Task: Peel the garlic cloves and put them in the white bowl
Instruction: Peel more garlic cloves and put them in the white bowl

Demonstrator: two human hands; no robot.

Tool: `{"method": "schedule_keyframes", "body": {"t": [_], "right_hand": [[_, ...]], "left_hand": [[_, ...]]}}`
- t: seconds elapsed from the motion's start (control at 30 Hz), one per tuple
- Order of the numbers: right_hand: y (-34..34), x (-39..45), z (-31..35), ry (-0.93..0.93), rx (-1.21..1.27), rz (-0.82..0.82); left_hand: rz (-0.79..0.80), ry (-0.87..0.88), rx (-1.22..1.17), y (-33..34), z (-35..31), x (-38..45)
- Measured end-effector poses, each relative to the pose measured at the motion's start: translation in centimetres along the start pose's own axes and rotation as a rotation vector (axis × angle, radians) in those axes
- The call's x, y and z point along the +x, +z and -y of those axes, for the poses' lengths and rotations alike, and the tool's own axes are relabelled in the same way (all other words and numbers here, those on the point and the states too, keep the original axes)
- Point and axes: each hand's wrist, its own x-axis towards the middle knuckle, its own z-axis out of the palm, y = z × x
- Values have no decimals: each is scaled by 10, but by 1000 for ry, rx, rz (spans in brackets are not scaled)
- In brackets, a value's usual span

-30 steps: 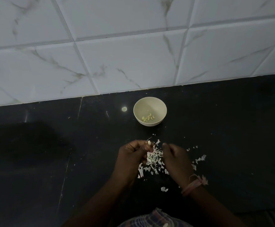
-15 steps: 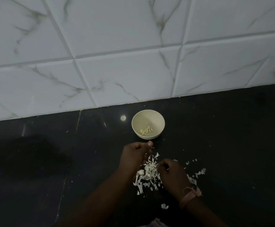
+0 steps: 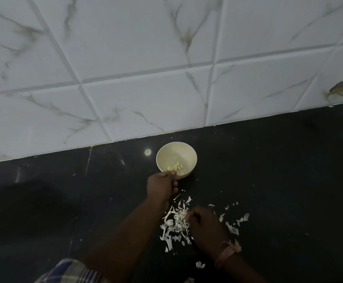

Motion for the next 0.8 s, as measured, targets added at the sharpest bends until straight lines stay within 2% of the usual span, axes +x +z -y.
{"method": "schedule_keyframes", "body": {"t": [0.13,0.2,0.33,0.43,0.5,0.57,0.6,0.63,0.7,0.8], "right_hand": [[4,-2,-1,-5,12,-4],[7,-5,-1,-31,7,1],[8,-9,-5,-51,-3,-42],[3,-11,-7,-28,10,-132],[5,-9,-11,-50,-6,-198],[14,-9,-16,-135,-169,-161],[22,-11,-19,-175,-269,-120],[27,-15,-18,-183,-340,-84],[31,-24,-22,-161,-412,-68],[16,-34,-33,-135,-401,-167]], "left_hand": [[44,-32,-462,-5,6,-6],[54,-49,-554,-6,3,-5],[-19,-73,-325,-8,6,-9],[-36,-152,-100,-6,33,-32],[14,-323,-66,-2,51,-48],[105,-575,-118,4,55,-57],[152,-638,-150,4,54,-59],[157,-632,-175,4,53,-59],[73,-508,-220,-1,53,-55],[-34,-391,-245,-10,59,-50]]}}
